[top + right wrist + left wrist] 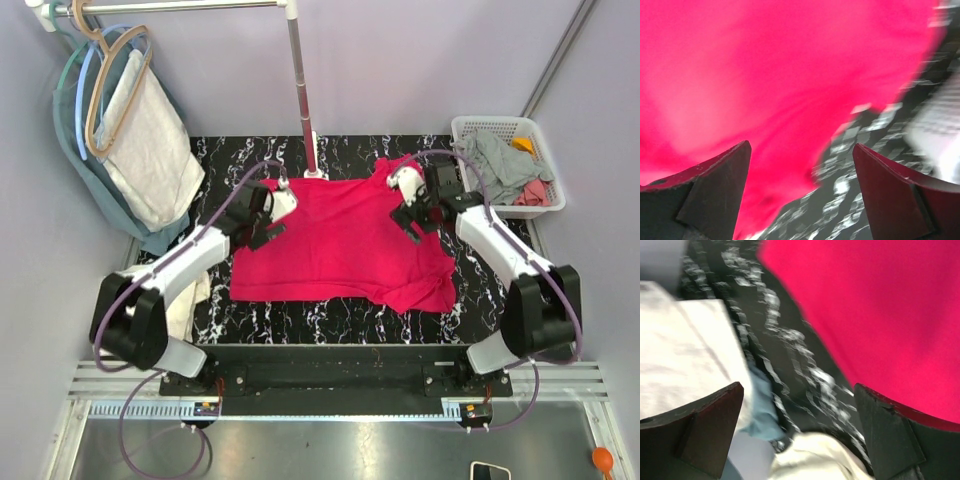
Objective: Fold and stack the t-shirts
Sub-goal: Flatten the tshirt out
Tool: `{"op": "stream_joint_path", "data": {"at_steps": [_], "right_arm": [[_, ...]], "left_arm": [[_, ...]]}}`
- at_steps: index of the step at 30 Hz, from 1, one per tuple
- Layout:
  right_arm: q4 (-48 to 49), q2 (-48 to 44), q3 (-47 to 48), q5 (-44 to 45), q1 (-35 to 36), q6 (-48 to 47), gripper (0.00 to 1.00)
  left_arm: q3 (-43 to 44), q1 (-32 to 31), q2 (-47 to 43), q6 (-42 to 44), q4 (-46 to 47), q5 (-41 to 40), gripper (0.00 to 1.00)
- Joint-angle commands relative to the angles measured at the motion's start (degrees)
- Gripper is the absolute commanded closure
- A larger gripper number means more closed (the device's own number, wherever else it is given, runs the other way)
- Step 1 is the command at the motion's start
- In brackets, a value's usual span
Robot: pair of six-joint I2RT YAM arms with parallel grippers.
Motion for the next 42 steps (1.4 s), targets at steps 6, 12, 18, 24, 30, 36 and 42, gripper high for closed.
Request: {"op": "stream_joint_path", "data": {"at_steps": [6, 12, 18, 24, 30, 36, 42], "right_arm": [[-21.5, -17.0, -12.0, -3.1, 10.0, -3.7, 0.14], [-22.4, -24.6, -18.8, 7.5, 10.0, -10.0, 0.19], [-20.4, -25.3, -23.0, 10.2, 9.9, -13.9, 0.25], [-17.1, -22.2, -22.8, 9.3, 8.8, -15.3, 0.26], [-14.8, -18.0, -21.1, 6.3, 5.6, -16.5, 0.27], [-12.8, -15.2, -20.2, 4.0, 3.8, -17.1, 0.28], [-11.8, -13.2, -19.6, 2.7, 3.8, -16.6, 0.28]], "left_arm": [[-12.0, -6.7, -13.3, -4.2, -10.2, 9.5, 0.01], [-12.7, -8.3, -12.0, -4.0, -11.8, 9.8, 0.01], [-12.8, -8.3, -10.0, -3.1, -11.1, 9.8, 0.01], [-12.7, -8.3, -8.8, -2.0, -10.2, 8.6, 0.02], [-13.6, -8.3, -8.4, -1.3, -9.0, 8.3, 0.02], [-14.7, -8.3, -7.6, -0.7, -7.7, 7.4, 0.02], [-14.9, -8.4, -6.6, -0.4, -6.8, 6.8, 0.02]]}}
